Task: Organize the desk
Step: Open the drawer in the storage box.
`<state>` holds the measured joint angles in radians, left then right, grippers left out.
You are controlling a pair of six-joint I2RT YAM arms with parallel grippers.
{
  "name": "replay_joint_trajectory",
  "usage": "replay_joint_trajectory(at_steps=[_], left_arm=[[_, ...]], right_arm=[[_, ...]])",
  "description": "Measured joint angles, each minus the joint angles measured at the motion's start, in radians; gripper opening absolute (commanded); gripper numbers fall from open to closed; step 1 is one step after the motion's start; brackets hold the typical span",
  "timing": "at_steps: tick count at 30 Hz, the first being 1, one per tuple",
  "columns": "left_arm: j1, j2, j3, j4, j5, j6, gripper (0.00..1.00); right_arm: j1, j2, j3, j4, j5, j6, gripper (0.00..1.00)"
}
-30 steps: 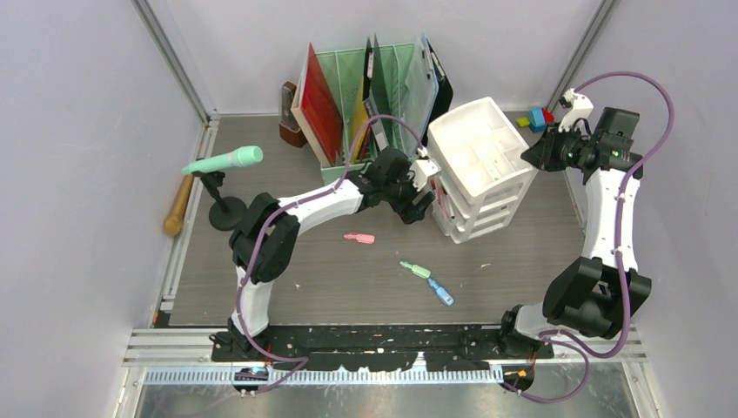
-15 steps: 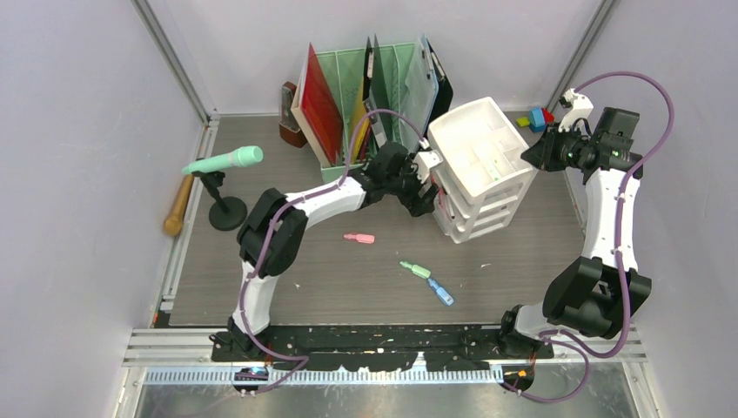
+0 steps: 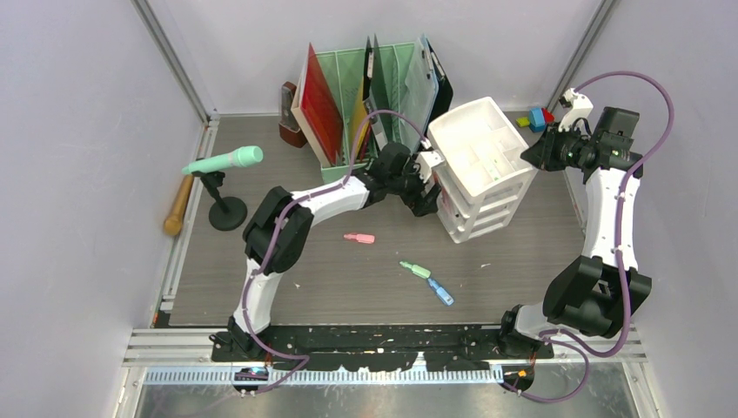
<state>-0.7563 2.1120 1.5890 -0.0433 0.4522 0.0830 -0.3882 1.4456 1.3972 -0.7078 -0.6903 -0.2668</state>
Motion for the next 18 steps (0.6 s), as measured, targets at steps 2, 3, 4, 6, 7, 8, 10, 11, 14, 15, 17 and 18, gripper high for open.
replay_joint_trajectory(at_steps=[2, 3, 4, 6, 7, 8, 10, 11, 14, 15, 17, 18], left_arm=[[0.003, -0.011, -0.018, 0.003, 0.001, 0.003, 0.82], [0.006, -0.016, -0.026, 0.003, 0.001, 0.003, 0.81], [0.008, -0.02, -0.031, 0.003, 0.001, 0.003, 0.82], [0.013, -0.022, -0.034, 0.005, 0.003, 0.003, 0.82], [0.013, -0.022, -0.034, 0.007, 0.005, 0.003, 0.82], [0.014, -0.022, -0.034, 0.008, 0.008, 0.003, 0.82], [0.017, -0.022, -0.034, 0.011, 0.016, 0.003, 0.82], [0.017, -0.022, -0.034, 0.012, 0.02, 0.003, 0.81], [0.018, -0.022, -0.033, 0.014, 0.026, 0.002, 0.82], [0.018, -0.022, -0.031, 0.014, 0.03, 0.002, 0.81], [0.018, -0.02, -0.02, 0.014, 0.036, 0.002, 0.82], [0.018, -0.019, -0.014, 0.016, 0.039, 0.001, 0.82]], right_arm=[[0.0, 0.001, 0.0, 0.001, 0.0, 0.0, 0.01], [0.0, 0.001, 0.0, 0.002, -0.001, 0.0, 0.01], [0.0, 0.001, 0.0, 0.002, -0.002, 0.0, 0.01], [0.0, 0.001, 0.0, 0.002, -0.001, 0.0, 0.01], [0.0, 0.001, 0.0, 0.002, -0.002, 0.0, 0.01], [0.0, 0.001, 0.0, 0.002, -0.002, 0.0, 0.01], [0.0, 0.001, 0.0, 0.002, -0.002, 0.0, 0.01], [0.0, 0.001, 0.0, 0.002, -0.002, 0.0, 0.01], [0.0, 0.001, 0.0, 0.002, -0.002, 0.0, 0.01], [0.0, 0.001, 0.0, 0.002, -0.002, 0.0, 0.01], [0.0, 0.001, 0.0, 0.002, -0.002, 0.0, 0.01], [0.0, 0.001, 0.0, 0.002, -0.002, 0.0, 0.01]])
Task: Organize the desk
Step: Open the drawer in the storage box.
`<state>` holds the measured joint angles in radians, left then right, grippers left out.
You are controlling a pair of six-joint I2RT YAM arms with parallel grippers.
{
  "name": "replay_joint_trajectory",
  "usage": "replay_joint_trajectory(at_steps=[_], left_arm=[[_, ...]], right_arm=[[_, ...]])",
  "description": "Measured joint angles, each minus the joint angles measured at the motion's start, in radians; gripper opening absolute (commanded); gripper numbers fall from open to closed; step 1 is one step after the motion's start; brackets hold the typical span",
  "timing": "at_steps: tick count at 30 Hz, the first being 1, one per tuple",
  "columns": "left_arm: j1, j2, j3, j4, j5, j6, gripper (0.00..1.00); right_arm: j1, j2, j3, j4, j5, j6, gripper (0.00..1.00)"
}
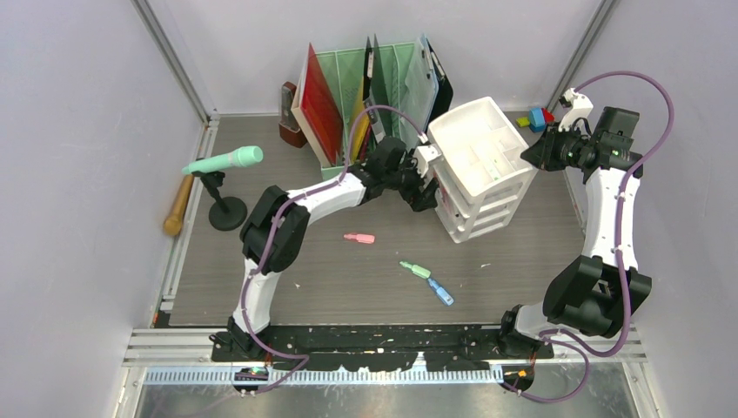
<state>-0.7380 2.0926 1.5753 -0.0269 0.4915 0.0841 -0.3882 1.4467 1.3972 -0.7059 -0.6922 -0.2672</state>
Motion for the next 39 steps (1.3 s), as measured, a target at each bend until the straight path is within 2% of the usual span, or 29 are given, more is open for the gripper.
replay_joint_trajectory(at_steps=[20, 29, 39], left_arm=[[-0.008, 0.042, 0.057, 0.036, 0.014, -0.032, 0.81], [-0.019, 0.097, 0.086, 0.115, 0.015, -0.127, 0.81], [-0.019, 0.111, 0.098, 0.122, 0.006, -0.208, 0.81]], right_arm=[[0.0, 0.0, 0.0, 0.0, 0.0, 0.0, 0.01], [0.0, 0.005, 0.002, 0.007, 0.002, -0.004, 0.01], [0.0, 0.006, 0.004, 0.015, 0.01, -0.007, 0.01]])
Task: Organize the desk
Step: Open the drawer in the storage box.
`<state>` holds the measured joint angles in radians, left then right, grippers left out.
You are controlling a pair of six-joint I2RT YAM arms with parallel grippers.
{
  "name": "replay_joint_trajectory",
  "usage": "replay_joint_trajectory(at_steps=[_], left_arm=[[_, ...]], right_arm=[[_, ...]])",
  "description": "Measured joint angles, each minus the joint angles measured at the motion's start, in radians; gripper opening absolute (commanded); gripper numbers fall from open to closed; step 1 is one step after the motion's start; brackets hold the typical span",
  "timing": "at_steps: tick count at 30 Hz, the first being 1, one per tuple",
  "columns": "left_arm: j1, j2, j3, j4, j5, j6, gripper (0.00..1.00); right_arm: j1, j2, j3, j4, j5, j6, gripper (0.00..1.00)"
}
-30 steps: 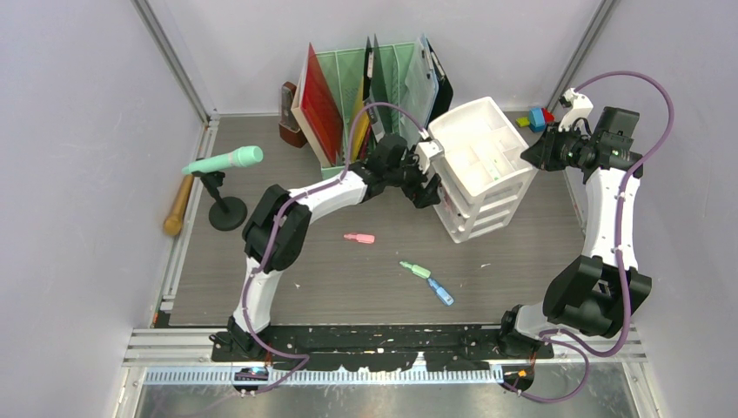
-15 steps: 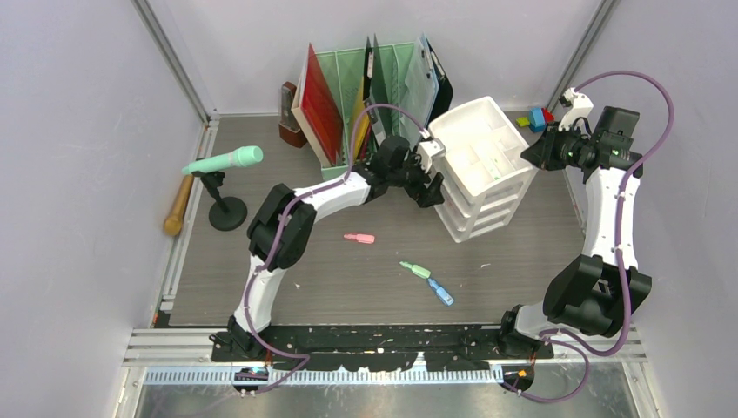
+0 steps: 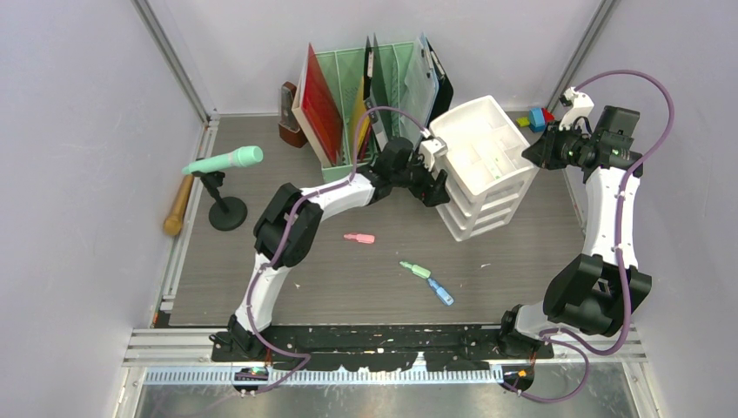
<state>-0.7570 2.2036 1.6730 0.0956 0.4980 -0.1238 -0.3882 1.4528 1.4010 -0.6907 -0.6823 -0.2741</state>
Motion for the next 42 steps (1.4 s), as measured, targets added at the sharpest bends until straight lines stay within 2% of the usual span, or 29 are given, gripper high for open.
replay_joint_trajectory(at_steps=[6, 10, 14, 18, 24, 29, 42], left_arm=[[-0.002, -0.024, -0.032, -0.019, -0.02, -0.033, 0.8], [0.003, -0.101, -0.133, -0.031, -0.021, -0.088, 0.8], [0.011, -0.165, -0.245, 0.031, 0.0, -0.166, 0.79], [0.022, -0.166, -0.292, 0.122, 0.02, -0.294, 0.76], [0.038, -0.117, -0.315, 0.354, 0.007, -0.583, 0.72], [0.051, -0.036, -0.329, 0.465, -0.016, -0.76, 0.7], [0.059, 0.067, -0.322, 0.589, -0.026, -0.962, 0.68]], right_arm=[[0.0, 0.0, 0.002, -0.002, 0.0, 0.0, 0.01], [0.0, 0.0, 0.002, -0.002, 0.0, 0.0, 0.01], [0.0, 0.0, 0.003, -0.005, 0.001, -0.001, 0.01], [0.0, 0.0, 0.004, -0.006, 0.002, -0.003, 0.01], [0.003, -0.002, 0.004, -0.008, 0.008, -0.004, 0.01], [0.003, -0.002, 0.004, -0.008, 0.009, -0.005, 0.01], [0.004, -0.002, 0.004, -0.007, 0.011, -0.006, 0.01]])
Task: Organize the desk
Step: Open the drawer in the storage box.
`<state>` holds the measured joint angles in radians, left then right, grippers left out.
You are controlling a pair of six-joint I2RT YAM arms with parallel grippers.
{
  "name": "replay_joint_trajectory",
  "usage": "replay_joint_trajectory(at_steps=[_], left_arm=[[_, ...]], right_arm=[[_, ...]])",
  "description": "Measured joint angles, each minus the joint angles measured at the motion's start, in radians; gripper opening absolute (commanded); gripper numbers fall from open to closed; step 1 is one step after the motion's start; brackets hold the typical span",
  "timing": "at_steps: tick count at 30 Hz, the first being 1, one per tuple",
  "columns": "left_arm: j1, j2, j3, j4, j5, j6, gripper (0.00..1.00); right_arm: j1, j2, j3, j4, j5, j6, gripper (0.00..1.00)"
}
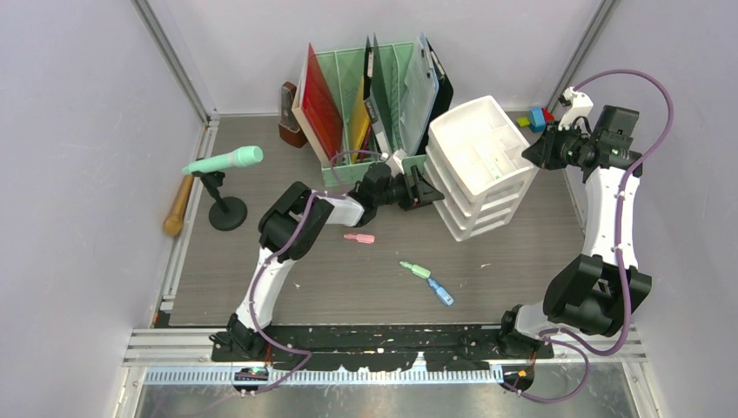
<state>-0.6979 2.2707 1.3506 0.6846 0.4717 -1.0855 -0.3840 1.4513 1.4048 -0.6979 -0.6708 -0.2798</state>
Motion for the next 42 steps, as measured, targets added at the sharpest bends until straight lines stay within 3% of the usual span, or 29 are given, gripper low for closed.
replay_joint_trajectory(at_steps=[13, 42], left_arm=[[-0.002, 0.107, 0.067, 0.123, 0.028, -0.108, 0.67], [0.0, 0.175, 0.058, 0.37, 0.077, -0.169, 0.64]], right_arm=[[0.001, 0.0, 0.0, 0.002, 0.003, -0.001, 0.01], [0.001, 0.002, 0.003, 0.009, 0.028, -0.002, 0.0]])
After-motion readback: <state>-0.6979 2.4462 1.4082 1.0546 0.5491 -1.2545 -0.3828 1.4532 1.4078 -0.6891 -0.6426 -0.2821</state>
